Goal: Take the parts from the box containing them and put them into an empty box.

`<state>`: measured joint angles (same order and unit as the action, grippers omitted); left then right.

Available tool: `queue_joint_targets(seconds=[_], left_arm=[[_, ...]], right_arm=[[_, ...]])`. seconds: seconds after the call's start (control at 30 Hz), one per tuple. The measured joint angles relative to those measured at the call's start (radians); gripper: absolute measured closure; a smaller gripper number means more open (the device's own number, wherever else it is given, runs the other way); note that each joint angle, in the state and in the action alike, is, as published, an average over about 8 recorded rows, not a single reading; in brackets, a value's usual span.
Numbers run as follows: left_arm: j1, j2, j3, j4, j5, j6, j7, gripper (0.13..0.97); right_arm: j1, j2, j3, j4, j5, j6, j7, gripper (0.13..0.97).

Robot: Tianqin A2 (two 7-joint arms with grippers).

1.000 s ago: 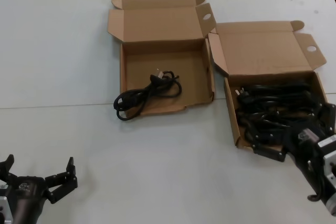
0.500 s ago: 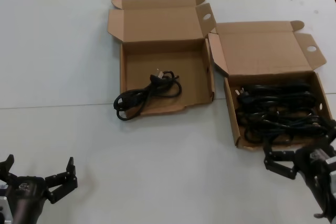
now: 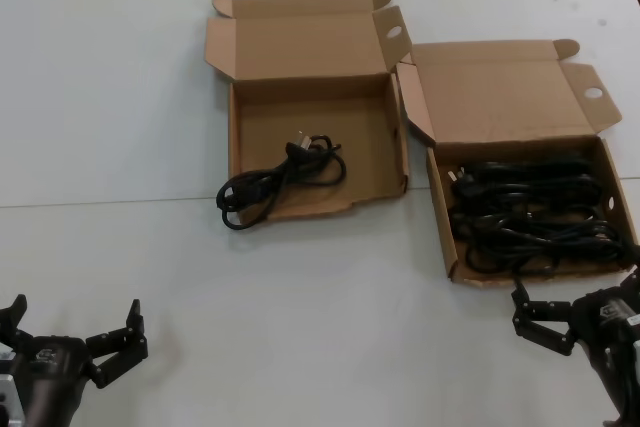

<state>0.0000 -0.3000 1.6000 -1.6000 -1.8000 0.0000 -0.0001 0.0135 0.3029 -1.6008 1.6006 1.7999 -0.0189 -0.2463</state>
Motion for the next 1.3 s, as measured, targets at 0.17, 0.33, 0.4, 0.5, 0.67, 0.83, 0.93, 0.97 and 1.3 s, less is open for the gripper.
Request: queue_joint_targets(seconds=[0.17, 0.33, 0.4, 0.5, 0.67, 0.83, 0.93, 0.97, 1.3], left_arm=[[0.0, 0.0, 0.0, 0.0, 0.0, 0.0, 0.0, 0.132], [0.0, 0.0, 0.0, 0.0, 0.0, 0.0, 0.0, 0.132], [0.0, 0.0, 0.0, 0.0, 0.0, 0.0, 0.0, 0.132], [0.0, 0.0, 0.0, 0.0, 0.0, 0.0, 0.0, 0.132], [0.0, 0.0, 0.0, 0.0, 0.0, 0.0, 0.0, 0.132], [0.0, 0.0, 0.0, 0.0, 0.0, 0.0, 0.0, 0.132], [0.0, 0.0, 0.0, 0.0, 0.0, 0.0, 0.0, 0.132], [0.0, 0.0, 0.0, 0.0, 0.0, 0.0, 0.0, 0.132], [0.0, 0.0, 0.0, 0.0, 0.0, 0.0, 0.0, 0.132]], right_arm=[[0.0, 0.0, 0.0, 0.0, 0.0, 0.0, 0.0, 0.129], [0.0, 0.0, 0.0, 0.0, 0.0, 0.0, 0.0, 0.129], [0.0, 0.0, 0.0, 0.0, 0.0, 0.0, 0.0, 0.129], [0.0, 0.0, 0.0, 0.0, 0.0, 0.0, 0.0, 0.129], [0.0, 0.0, 0.0, 0.0, 0.0, 0.0, 0.0, 0.129], [0.0, 0.0, 0.0, 0.0, 0.0, 0.0, 0.0, 0.129], [0.0, 0.0, 0.0, 0.0, 0.0, 0.0, 0.0, 0.129], [0.0, 0.0, 0.0, 0.0, 0.0, 0.0, 0.0, 0.129], [0.0, 0.0, 0.0, 0.0, 0.0, 0.0, 0.0, 0.129]])
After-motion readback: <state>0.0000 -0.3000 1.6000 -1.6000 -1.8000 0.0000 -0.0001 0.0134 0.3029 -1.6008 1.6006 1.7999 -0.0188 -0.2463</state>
